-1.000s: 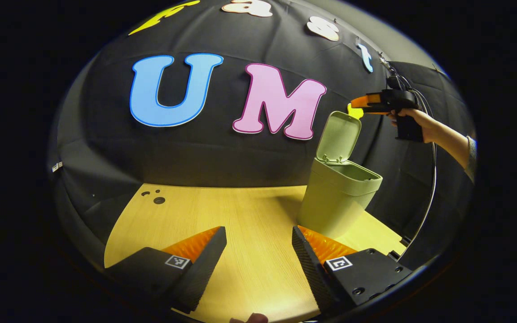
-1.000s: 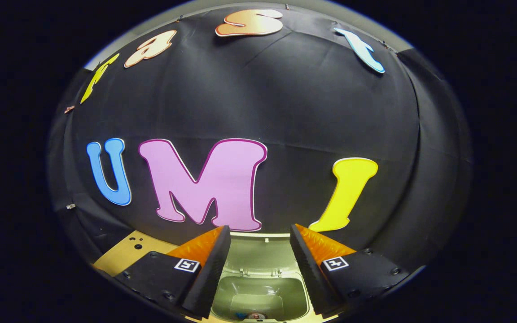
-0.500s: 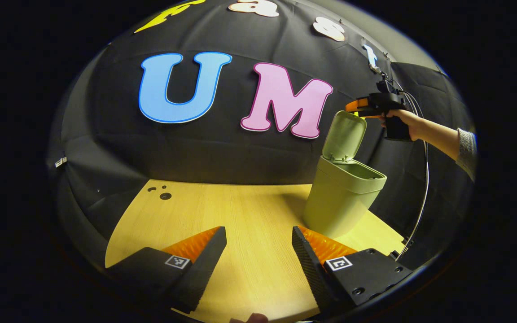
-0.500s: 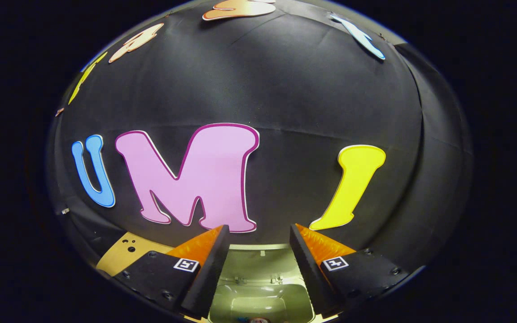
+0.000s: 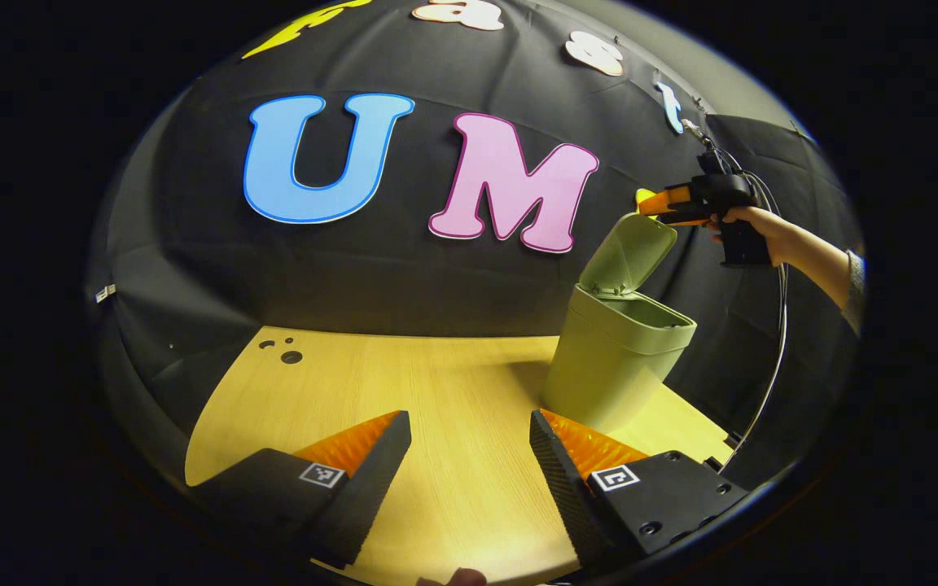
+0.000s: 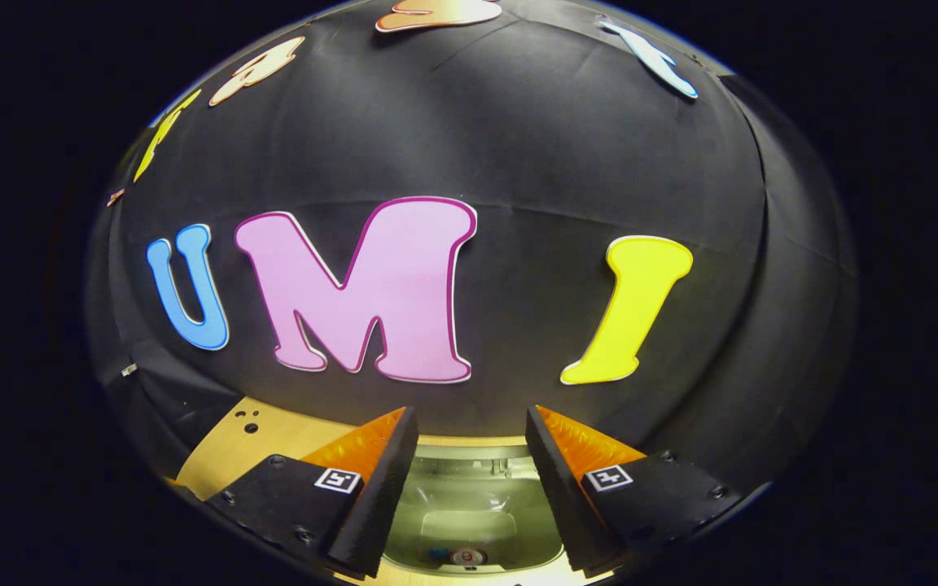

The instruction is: Press the lid of the desktop garbage bin to open it, pick up the crumpled paper on the desktop and throw it into the bin, then pick up the pop can on the desktop and drop it into the bin, and finally close the garbage bin lid.

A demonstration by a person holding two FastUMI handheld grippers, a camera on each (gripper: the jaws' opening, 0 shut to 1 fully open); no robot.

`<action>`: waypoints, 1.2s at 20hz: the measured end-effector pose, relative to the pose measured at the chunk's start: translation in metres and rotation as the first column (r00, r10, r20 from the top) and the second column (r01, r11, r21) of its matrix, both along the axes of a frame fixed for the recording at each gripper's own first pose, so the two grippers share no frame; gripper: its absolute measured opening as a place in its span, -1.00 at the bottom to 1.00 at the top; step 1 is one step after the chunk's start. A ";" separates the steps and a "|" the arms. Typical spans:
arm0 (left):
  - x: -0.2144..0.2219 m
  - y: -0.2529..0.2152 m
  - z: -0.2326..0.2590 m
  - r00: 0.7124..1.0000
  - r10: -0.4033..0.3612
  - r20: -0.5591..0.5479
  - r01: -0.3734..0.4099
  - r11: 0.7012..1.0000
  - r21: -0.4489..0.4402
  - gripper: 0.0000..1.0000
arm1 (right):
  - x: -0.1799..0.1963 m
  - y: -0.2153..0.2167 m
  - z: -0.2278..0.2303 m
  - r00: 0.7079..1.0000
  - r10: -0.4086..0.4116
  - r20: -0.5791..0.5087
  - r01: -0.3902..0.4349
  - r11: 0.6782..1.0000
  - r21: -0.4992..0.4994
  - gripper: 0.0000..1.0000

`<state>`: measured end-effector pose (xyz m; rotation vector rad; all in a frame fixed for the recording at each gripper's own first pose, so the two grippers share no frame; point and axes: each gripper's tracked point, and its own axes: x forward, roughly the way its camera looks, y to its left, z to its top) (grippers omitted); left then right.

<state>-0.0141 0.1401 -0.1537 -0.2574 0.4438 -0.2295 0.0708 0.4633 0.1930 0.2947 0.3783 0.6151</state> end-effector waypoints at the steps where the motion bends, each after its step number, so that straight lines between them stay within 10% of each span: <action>1: 0.000 -0.002 0.000 1.000 -0.004 0.000 0.004 1.000 0.000 0.88 | -0.007 -0.001 -0.006 1.000 0.009 -0.012 -0.009 1.000 -0.008 0.68; 24: -0.006 -0.010 -0.005 1.000 -0.016 -0.012 0.016 1.000 0.016 0.88 | -0.083 0.014 -0.128 0.968 0.088 -0.235 -0.115 0.988 -0.100 0.70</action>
